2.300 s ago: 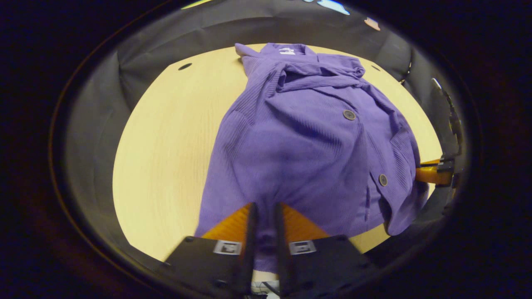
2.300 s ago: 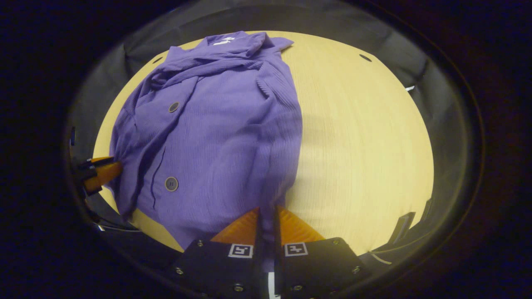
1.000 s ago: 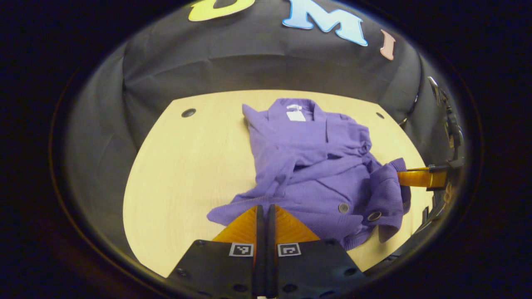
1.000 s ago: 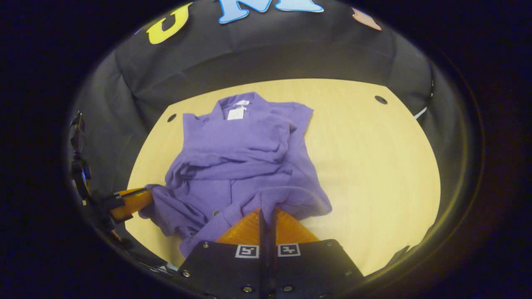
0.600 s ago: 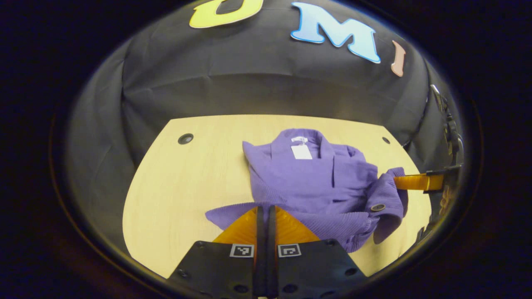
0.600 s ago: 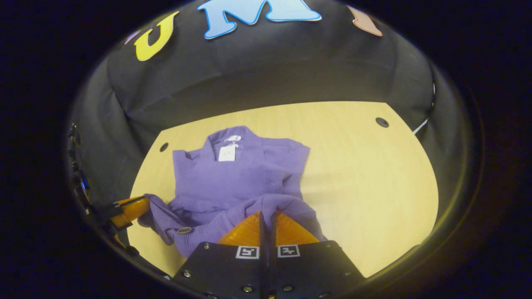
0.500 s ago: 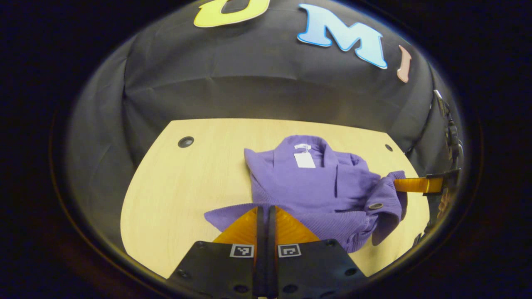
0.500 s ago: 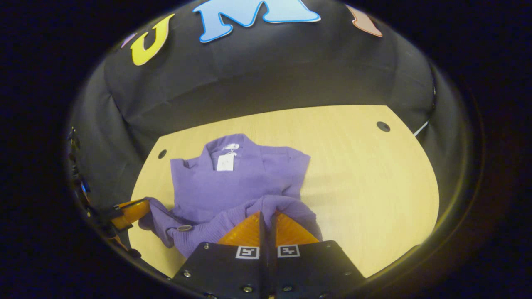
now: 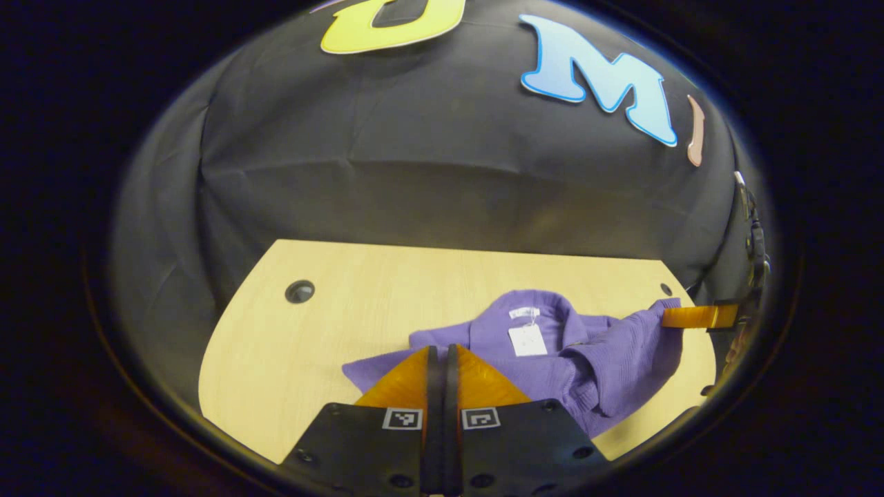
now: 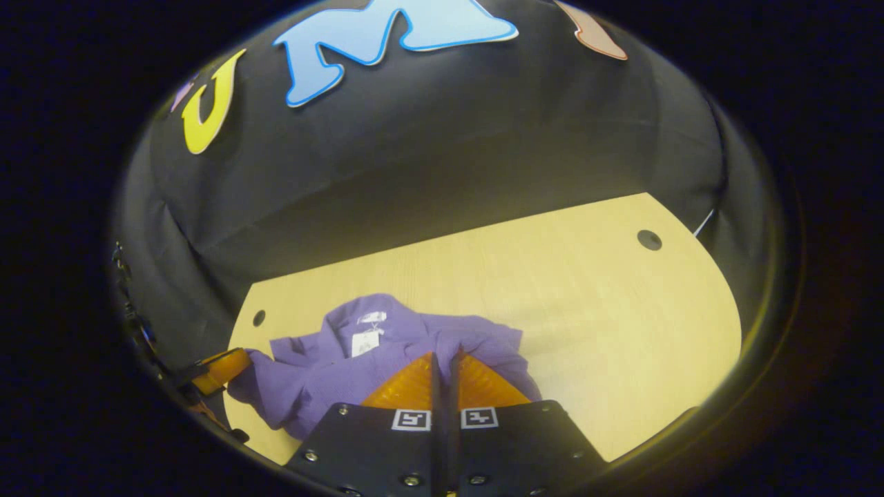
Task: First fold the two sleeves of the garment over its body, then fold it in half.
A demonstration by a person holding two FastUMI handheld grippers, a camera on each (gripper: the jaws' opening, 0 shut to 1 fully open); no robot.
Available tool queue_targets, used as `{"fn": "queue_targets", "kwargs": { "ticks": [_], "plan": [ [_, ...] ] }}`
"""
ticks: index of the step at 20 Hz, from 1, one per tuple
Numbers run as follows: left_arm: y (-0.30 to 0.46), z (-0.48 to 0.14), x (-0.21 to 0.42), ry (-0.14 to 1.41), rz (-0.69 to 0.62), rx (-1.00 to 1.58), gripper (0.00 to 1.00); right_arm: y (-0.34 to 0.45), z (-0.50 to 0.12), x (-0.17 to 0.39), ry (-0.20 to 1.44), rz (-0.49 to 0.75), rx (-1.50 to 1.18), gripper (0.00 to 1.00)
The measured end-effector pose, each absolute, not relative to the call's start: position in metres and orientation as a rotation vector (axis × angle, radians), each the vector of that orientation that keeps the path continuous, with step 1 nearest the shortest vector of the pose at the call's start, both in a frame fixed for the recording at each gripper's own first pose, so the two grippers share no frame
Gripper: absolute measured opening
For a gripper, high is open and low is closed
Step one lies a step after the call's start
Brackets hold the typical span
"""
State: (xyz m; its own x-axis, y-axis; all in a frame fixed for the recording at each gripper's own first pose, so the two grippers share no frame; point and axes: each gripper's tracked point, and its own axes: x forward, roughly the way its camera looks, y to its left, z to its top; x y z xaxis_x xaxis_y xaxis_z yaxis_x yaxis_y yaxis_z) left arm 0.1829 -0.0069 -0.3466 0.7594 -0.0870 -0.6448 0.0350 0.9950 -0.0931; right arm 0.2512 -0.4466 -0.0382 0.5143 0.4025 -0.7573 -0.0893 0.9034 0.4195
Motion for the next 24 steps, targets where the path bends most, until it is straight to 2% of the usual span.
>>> {"fn": "queue_targets", "kwargs": {
  "ticks": [4,8,14,18,19,24],
  "plan": [
    [-0.018,-0.337,0.235,0.615,-0.102,-0.054,0.06,-0.436,-0.055,0.278,0.982,0.282,0.361,0.01],
    [-0.031,-0.363,0.252,0.647,-0.139,-0.023,0.06,-0.426,-0.081,0.301,0.993,0.252,0.378,0.01],
    [-0.041,-0.389,0.253,0.695,-0.144,-0.049,0.06,-0.428,-0.118,0.298,1.067,0.219,0.367,0.03],
    [-0.042,-0.392,0.251,0.708,-0.144,-0.051,0.06,-0.431,-0.123,0.3,1.076,0.205,0.373,0.16],
    [-0.042,-0.392,0.251,0.709,-0.141,-0.055,0.06,-0.433,-0.12,0.3,1.07,0.203,0.368,0.29],
    [-0.04,-0.383,0.243,0.711,-0.121,-0.094,0.06,-0.438,-0.101,0.297,1.03,0.213,0.33,0.29]
  ]
}}
